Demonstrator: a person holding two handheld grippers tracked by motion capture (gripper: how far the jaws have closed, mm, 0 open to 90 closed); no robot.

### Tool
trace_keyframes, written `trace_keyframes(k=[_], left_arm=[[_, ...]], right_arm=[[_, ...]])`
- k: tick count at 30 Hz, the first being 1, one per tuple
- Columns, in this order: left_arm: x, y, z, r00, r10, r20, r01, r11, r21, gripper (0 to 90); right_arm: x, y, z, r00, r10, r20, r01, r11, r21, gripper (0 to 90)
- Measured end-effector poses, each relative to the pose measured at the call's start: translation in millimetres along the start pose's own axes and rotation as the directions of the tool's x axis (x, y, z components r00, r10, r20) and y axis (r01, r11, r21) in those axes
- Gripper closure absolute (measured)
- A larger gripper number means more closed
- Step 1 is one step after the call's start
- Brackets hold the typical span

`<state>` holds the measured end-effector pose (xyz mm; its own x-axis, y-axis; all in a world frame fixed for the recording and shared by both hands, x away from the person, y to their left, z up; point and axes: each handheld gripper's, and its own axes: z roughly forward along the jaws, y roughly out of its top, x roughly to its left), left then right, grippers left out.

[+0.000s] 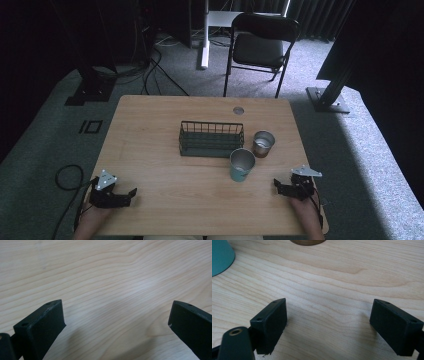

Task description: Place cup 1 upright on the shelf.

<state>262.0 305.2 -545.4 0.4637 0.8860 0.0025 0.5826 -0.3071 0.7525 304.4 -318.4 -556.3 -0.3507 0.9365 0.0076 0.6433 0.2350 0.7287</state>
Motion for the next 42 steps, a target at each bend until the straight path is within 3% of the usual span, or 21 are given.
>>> trace_keyframes(k=[5,14,21,26,28,34,42], left_arm=[[-7.0,1.5,5.2,0.9991,0.026,0.032,-0.027,0.9993,0.025,1.1],[-18.6,6.5,11.7,0.9947,0.059,0.083,-0.062,0.9977,0.029,1.1],[-24.5,9.9,17.3,0.9915,0.067,0.112,-0.071,0.997,0.032,1.1],[-25.9,15.1,20.6,0.9897,0.053,0.133,-0.055,0.9984,0.014,1.1],[-28.6,17.7,22.6,0.9886,0.065,0.135,-0.068,0.9975,0.017,1.1],[-39.3,25.0,27.4,0.983,0.095,0.157,-0.098,0.9952,0.011,1.1],[-57.6,33.4,31.9,0.9694,0.15,0.194,-0.152,0.9884,-0.005,1.1]], right_arm=[[0.0,0.0,0.0,1.0,0.0,0.0,0.0,1.0,0.0,14.0],[-0.1,0.0,0.0,1.0,0.0,0.001,0.0,1.0,0.0,14.0],[-0.2,0.0,0.0,1.0,0.001,0.002,-0.001,1.0,0.0,14.0],[-0.3,0.0,0.0,1.0,0.002,0.002,-0.002,1.0,0.0,14.0],[-0.3,0.0,0.0,1.0,0.002,0.002,-0.002,1.0,0.0,14.0],[-0.3,0.1,0.0,1.0,0.002,0.002,-0.002,1.0,0.0,14.0],[-0.9,-0.1,-0.2,1.0,0.009,0.0,-0.009,1.0,-0.003,14.6]])
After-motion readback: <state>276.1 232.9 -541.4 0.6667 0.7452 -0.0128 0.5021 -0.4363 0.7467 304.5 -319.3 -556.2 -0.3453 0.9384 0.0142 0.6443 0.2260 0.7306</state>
